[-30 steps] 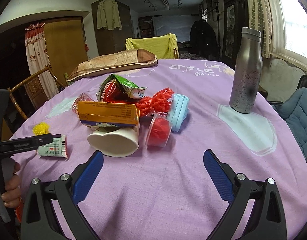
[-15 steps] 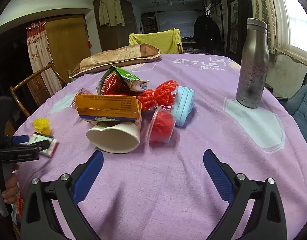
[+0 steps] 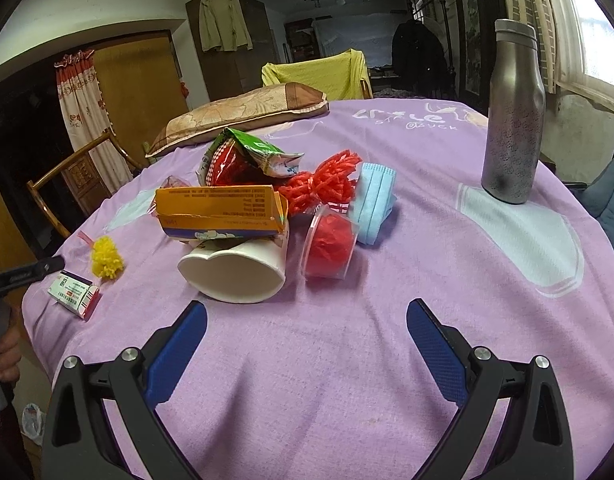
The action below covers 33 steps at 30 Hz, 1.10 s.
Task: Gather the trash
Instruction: 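Grasp the white medicine box with the left tool and lift it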
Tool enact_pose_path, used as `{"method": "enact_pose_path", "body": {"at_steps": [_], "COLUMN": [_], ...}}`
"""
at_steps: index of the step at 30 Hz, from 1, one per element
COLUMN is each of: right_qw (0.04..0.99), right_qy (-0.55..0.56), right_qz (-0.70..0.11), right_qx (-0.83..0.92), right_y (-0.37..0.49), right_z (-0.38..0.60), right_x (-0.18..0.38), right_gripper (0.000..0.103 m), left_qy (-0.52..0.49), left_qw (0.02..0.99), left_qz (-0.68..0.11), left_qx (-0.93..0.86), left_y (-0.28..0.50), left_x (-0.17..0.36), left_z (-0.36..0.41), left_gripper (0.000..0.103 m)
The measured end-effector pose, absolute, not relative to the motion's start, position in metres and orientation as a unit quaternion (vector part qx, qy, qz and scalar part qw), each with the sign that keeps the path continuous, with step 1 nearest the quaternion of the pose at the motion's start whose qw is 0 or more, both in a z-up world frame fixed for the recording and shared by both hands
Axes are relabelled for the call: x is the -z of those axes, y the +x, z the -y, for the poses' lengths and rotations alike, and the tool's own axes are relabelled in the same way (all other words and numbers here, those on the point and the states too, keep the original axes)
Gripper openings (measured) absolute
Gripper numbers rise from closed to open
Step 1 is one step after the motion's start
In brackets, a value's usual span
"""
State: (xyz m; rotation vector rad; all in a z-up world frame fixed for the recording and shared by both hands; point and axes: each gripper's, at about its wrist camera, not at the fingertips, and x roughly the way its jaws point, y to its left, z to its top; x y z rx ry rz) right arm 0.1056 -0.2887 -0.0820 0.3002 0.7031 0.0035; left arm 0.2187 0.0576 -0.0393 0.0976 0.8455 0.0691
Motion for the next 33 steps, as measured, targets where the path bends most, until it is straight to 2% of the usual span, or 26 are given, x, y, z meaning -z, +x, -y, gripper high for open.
{"method": "enact_pose_path", "body": {"at_steps": [6, 9, 14, 17, 19, 21, 26, 33], "right_qw": [0.922, 0.921, 0.921, 0.923, 0.924, 0.924, 0.921, 0.919], "right_qy": [0.165, 0.172, 0.174, 0.170, 0.169, 0.171, 0.180, 0.193], "right_qz": [-0.351, -0.350, -0.347, -0.344, -0.344, -0.342, -0.346, -0.343], "right_qx": [-0.008, -0.010, -0.012, -0.013, -0.011, -0.008, -0.011, -0.017], "right_y": [0.108, 0.107, 0.107, 0.106, 0.106, 0.105, 0.106, 0.105], "right_z": [0.292, 0.293, 0.294, 0.293, 0.292, 0.293, 0.296, 0.299], "right_x": [0.085, 0.085, 0.086, 0.085, 0.085, 0.085, 0.086, 0.087], "right_gripper": [0.098, 0.098, 0.098, 0.098, 0.098, 0.098, 0.098, 0.098], "left_qy": [0.072, 0.106, 0.102, 0.147, 0.131, 0.104, 0.186, 0.162], "left_qw": [0.885, 0.878, 0.855, 0.866, 0.873, 0.871, 0.900, 0.887], "left_qz": [-0.460, -0.465, -0.492, -0.455, -0.446, -0.461, -0.394, -0.431], "left_qx": [0.011, 0.028, 0.128, 0.145, 0.146, 0.133, 0.018, -0.047], "left_y": [0.245, 0.227, 0.178, 0.155, 0.156, 0.164, 0.182, 0.195], "left_x": [0.055, 0.062, 0.064, 0.059, 0.056, 0.062, 0.070, 0.075], "left_z": [-0.070, -0.065, -0.049, -0.029, -0.021, -0.014, 0.018, -0.028], "left_gripper": [0.097, 0.097, 0.097, 0.097, 0.097, 0.097, 0.097, 0.097]}}
